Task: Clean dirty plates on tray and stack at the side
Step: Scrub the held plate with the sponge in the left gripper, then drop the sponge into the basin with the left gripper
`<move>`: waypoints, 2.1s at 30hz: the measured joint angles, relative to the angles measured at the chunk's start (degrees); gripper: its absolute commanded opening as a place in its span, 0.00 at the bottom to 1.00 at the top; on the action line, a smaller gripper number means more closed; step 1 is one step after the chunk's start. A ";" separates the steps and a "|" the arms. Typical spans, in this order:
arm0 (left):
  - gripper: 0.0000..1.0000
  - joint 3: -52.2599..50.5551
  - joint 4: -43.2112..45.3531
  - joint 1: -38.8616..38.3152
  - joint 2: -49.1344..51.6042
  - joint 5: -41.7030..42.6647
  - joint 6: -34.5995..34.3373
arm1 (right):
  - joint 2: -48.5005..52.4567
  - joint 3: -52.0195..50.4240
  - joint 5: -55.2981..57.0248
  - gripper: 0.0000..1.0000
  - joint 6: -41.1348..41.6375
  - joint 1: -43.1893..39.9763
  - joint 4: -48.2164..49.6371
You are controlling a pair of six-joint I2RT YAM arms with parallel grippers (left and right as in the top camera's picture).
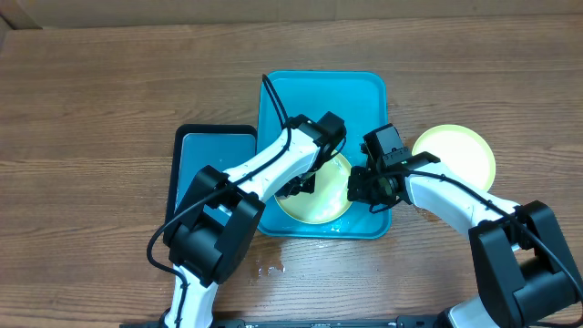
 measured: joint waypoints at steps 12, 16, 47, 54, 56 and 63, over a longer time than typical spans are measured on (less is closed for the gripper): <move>0.04 0.04 14.84 2.51 -0.20 25.11 -0.13 | -0.20 0.00 2.25 0.04 0.17 -1.20 -0.61; 0.04 0.04 18.01 0.87 -0.09 33.77 -0.09 | -0.24 0.00 2.40 0.04 0.15 -1.18 -0.52; 0.04 8.74 -10.56 7.48 -13.86 11.06 -2.93 | -0.24 0.02 2.40 0.04 -0.04 -1.07 -0.33; 0.04 10.16 -21.20 10.32 -27.34 0.85 -2.89 | -0.24 0.04 2.40 0.04 -0.04 -1.07 -0.37; 0.04 9.27 -21.40 12.22 -27.82 -2.64 -2.91 | -0.24 0.04 2.43 0.04 -0.04 -1.07 -0.42; 0.04 -10.54 -5.11 18.08 -26.86 -3.67 -2.84 | -0.24 0.11 2.40 0.07 -0.09 -1.07 -0.55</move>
